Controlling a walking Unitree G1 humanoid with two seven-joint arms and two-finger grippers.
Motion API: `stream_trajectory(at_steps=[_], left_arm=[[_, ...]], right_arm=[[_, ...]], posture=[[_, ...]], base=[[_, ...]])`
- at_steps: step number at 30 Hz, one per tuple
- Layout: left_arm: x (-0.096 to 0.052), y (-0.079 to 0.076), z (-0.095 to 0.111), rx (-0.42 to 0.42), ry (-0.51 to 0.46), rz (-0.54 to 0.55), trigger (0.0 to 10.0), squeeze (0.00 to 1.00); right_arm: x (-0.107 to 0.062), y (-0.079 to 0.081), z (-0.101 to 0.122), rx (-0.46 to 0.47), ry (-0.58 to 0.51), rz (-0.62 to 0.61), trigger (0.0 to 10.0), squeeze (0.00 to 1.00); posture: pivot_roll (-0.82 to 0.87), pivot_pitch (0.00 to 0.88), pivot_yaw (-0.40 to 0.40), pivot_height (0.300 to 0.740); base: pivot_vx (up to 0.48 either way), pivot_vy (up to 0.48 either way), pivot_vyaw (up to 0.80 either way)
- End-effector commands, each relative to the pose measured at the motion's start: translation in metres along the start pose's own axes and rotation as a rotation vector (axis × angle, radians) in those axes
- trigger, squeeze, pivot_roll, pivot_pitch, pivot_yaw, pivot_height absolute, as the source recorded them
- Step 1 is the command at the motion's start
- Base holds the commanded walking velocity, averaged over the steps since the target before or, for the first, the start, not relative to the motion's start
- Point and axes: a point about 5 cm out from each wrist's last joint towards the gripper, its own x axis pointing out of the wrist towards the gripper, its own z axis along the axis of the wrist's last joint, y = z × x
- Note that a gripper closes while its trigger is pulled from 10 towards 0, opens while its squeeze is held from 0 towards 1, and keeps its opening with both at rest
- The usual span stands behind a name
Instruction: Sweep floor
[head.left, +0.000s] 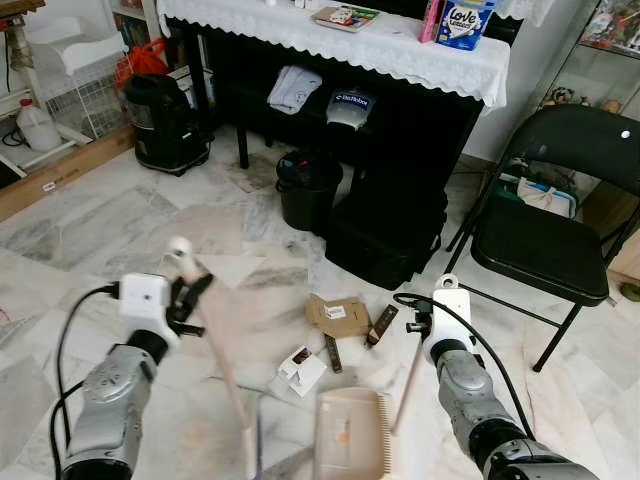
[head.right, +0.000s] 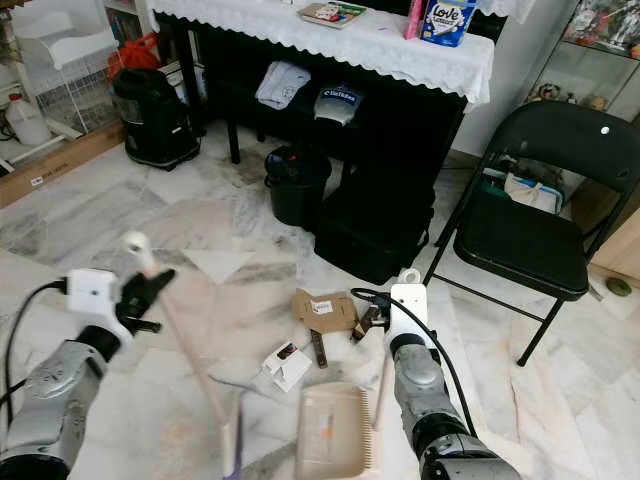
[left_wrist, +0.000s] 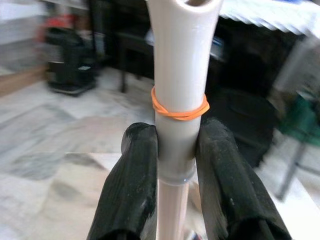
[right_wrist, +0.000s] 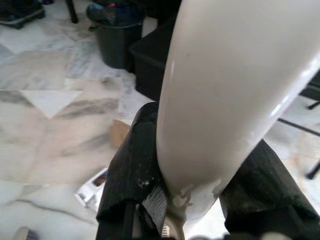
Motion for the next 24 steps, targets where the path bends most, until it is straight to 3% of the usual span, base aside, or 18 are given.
stream_trajectory(at_steps=[1, 7, 15, 24], left_arm=[[0.004, -0.002, 0.017, -0.014, -0.086, 0.0, 10.0, 0.0], [-0.002, -0.008, 0.01, 0.063, -0.048, -0.019, 10.0, 0.0], [-0.009, -0.029, -0.014, 0.13, 0.098, -0.198, 10.0, 0.0], [-0.016, -0.041, -0.031, 0.051, 0.191, -0.294, 10.0, 0.0]], right_arm=[[0.001, -0.003, 0.004, 0.029, -0.021, -0.008, 10.0, 0.0], [0.001, -0.002, 0.006, 0.051, -0.039, 0.009, 10.0, 0.0], [0.002, -0.001, 0.007, 0.058, -0.042, 0.015, 10.0, 0.0], [0.001, 0.0, 0.007, 0.054, -0.049, 0.01, 10.0, 0.0]], posture=[[0.08, 0.043, -0.101, 0.74], [0.09, 0.039, -0.099, 0.74], [0.09, 0.043, -0.095, 0.74], [0.08, 0.056, -0.091, 0.74]], base=[[0.0, 0.0, 0.0], [0.0, 0.0, 0.0], [0.0, 0.0, 0.0], [0.0, 0.0, 0.0]])
